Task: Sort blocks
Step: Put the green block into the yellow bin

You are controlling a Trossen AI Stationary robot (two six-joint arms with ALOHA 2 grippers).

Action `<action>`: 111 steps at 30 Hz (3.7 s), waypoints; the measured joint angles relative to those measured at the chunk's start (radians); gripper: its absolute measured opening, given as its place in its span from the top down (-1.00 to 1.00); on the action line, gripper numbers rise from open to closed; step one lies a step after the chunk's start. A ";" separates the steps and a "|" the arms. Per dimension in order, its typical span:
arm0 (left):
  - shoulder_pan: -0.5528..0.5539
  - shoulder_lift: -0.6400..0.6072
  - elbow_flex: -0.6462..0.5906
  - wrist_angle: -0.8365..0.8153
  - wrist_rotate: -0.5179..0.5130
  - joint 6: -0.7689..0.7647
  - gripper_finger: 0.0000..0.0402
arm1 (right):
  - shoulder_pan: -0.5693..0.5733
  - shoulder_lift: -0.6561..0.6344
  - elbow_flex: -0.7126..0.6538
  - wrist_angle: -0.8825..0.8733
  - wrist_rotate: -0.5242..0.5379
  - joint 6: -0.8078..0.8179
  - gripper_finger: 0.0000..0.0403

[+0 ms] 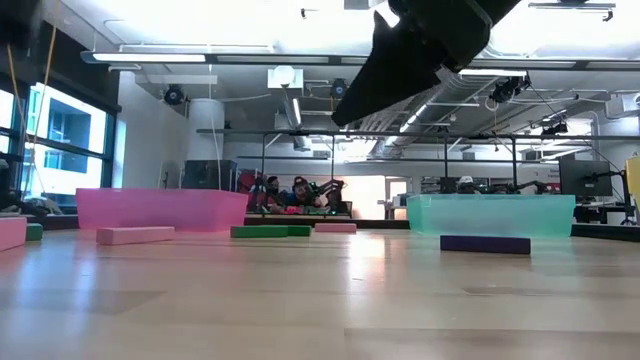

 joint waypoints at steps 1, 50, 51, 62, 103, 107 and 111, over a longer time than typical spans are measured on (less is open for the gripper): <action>-0.012 0.007 0.000 -0.001 0.040 -0.041 0.22 | 0.000 0.000 0.000 0.008 0.000 -0.019 0.46; -0.160 0.393 0.004 0.421 0.513 -0.541 0.20 | -0.083 0.000 0.000 0.182 -0.128 -0.340 0.46; -0.151 0.393 0.004 0.412 0.492 -0.524 0.20 | -0.083 0.000 0.000 0.187 -0.128 -0.342 0.46; -0.027 0.391 0.006 0.329 0.433 -0.298 0.20 | -0.083 0.000 0.000 0.197 -0.128 -0.343 0.46; 0.052 0.350 -0.074 0.083 0.007 -0.337 -0.26 | -0.083 0.000 0.000 0.200 -0.172 -0.308 0.46; 0.052 0.361 -0.076 0.081 0.009 -0.330 -0.12 | -0.083 0.000 0.000 0.200 -0.173 -0.301 0.46; 0.052 0.365 -0.076 0.080 0.009 -0.294 0.15 | -0.081 0.000 0.000 0.197 -0.173 -0.289 0.46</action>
